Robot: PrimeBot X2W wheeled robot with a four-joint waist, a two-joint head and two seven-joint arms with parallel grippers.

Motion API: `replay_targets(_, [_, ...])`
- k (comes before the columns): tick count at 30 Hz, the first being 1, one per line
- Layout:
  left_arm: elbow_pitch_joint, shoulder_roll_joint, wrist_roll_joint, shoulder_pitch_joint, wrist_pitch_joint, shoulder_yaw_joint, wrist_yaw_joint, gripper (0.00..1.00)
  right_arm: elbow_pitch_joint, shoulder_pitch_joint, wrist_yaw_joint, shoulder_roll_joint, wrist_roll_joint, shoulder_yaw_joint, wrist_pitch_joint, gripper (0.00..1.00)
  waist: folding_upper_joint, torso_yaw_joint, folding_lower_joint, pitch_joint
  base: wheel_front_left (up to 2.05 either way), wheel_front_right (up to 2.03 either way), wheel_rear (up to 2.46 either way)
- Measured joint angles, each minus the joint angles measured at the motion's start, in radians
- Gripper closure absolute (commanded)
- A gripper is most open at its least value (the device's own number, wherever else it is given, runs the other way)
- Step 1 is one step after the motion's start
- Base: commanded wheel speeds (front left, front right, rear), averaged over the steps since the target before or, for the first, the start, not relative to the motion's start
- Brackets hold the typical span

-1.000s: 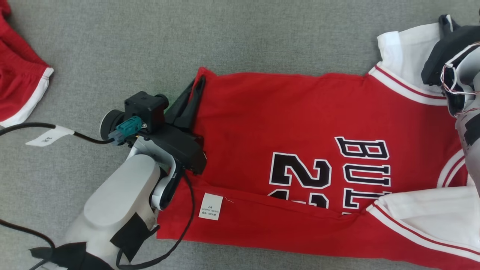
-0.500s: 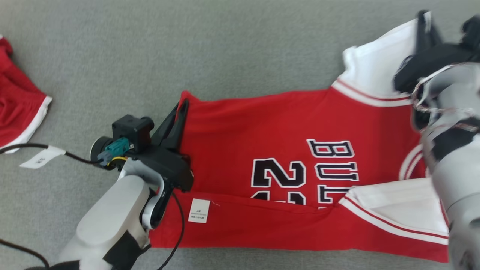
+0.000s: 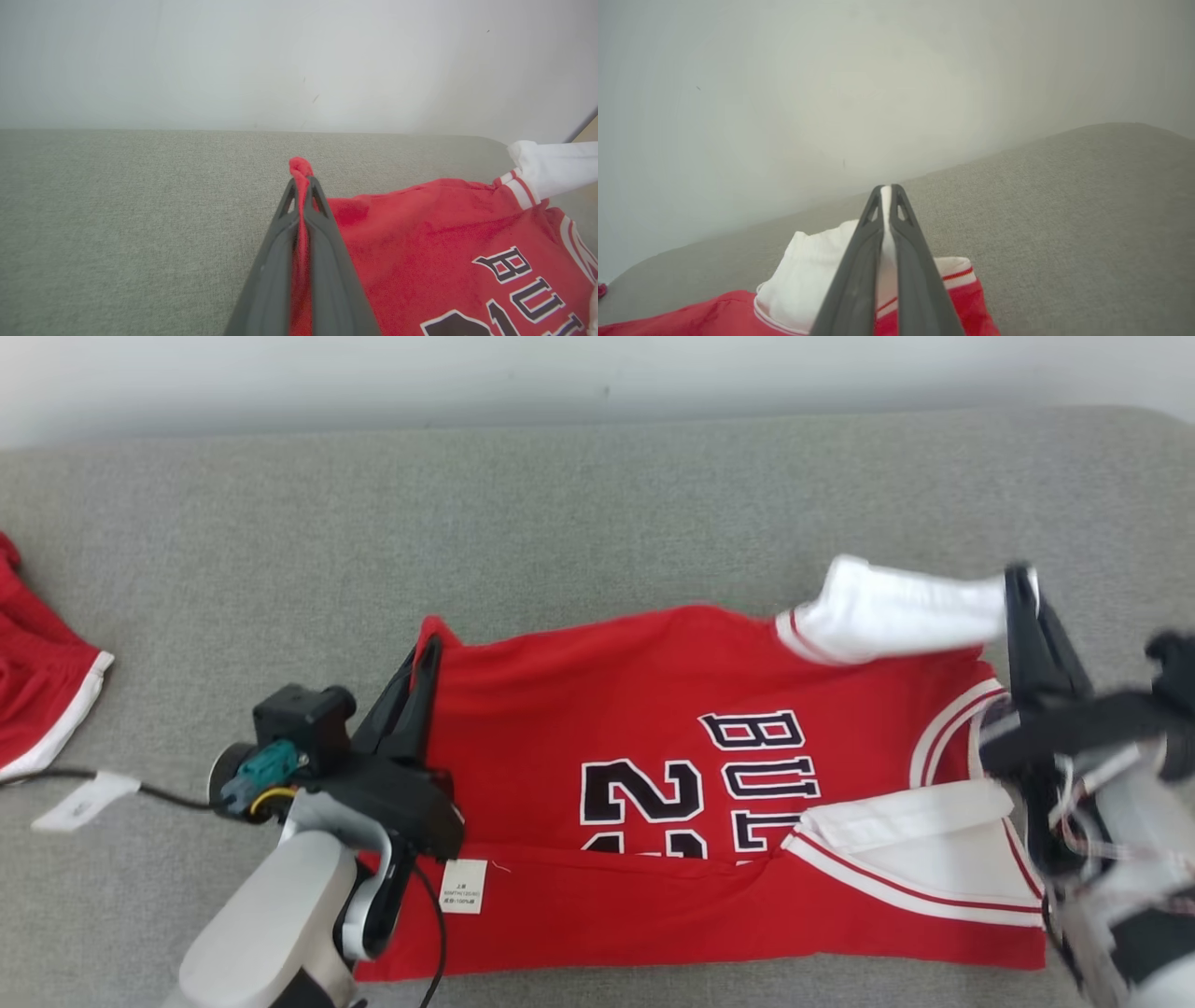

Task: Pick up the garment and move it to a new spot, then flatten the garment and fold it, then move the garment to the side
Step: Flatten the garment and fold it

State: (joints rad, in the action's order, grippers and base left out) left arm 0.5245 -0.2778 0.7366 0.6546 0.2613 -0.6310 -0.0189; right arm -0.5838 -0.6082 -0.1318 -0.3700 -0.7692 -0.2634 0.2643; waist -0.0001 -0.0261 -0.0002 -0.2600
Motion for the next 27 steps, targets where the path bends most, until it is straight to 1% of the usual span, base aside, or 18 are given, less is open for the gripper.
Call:
replay_targets(2, [-0.021, -0.003, -0.008, -0.025, 0.000, 0.018, -0.008, 1.00, 0.071, 0.074, 0.000, -0.010, -0.030, 0.011, 0.000, 1.00, 0.0000, -0.006, 0.0000, 0.010, 0.00, 0.00, 0.00])
replay_targets(5, [-0.055, -0.004, -0.016, -0.074, 0.000, 0.042, -0.017, 1.00, 0.155, 0.192, 0.000, -0.011, -0.061, 0.002, 0.000, 1.00, 0.0000, -0.012, 0.0000, 0.024, 0.00, 0.00, 0.00])
replay_targets(9, [-0.097, -0.003, -0.024, -0.143, 0.000, 0.088, -0.034, 1.00, 0.240, 0.301, 0.000, -0.012, -0.086, 0.006, 0.000, 1.00, 0.0000, -0.019, 0.0000, 0.036, 0.00, 0.00, 0.00])
replay_targets(12, [-0.115, 0.006, -0.026, -0.192, 0.000, 0.117, -0.038, 1.00, 0.273, 0.373, 0.000, -0.010, -0.095, 0.024, 0.000, 1.00, 0.0000, -0.019, 0.0000, 0.044, 0.00, 0.00, 0.00])
replay_targets(16, [-0.121, 0.019, -0.041, -0.243, 0.000, 0.151, -0.042, 1.00, 0.295, 0.449, 0.000, 0.000, -0.094, 0.033, 0.000, 1.00, 0.0000, -0.015, 0.0001, 0.052, 0.00, 0.00, 0.00])
replay_targets(20, [-0.114, 0.034, -0.049, -0.279, 0.000, 0.175, -0.038, 1.00, 0.302, 0.484, 0.000, 0.004, -0.082, 0.045, 0.000, 1.00, 0.0000, -0.013, 0.0001, 0.058, 0.00, 0.00, 0.00])
replay_targets(23, [-0.101, 0.063, -0.051, -0.313, 0.000, 0.194, -0.033, 1.00, 0.278, 0.519, 0.000, 0.007, -0.058, 0.076, 0.000, 1.00, 0.0000, -0.009, 0.0001, 0.070, 0.00, 0.00, 0.00])
replay_targets(27, [-0.092, 0.091, -0.053, -0.352, 0.000, 0.226, -0.026, 1.00, 0.271, 0.548, 0.000, 0.009, -0.037, 0.081, -0.005, 1.00, 0.0000, -0.006, 0.0001, 0.085, 0.00, 0.00, 0.00])
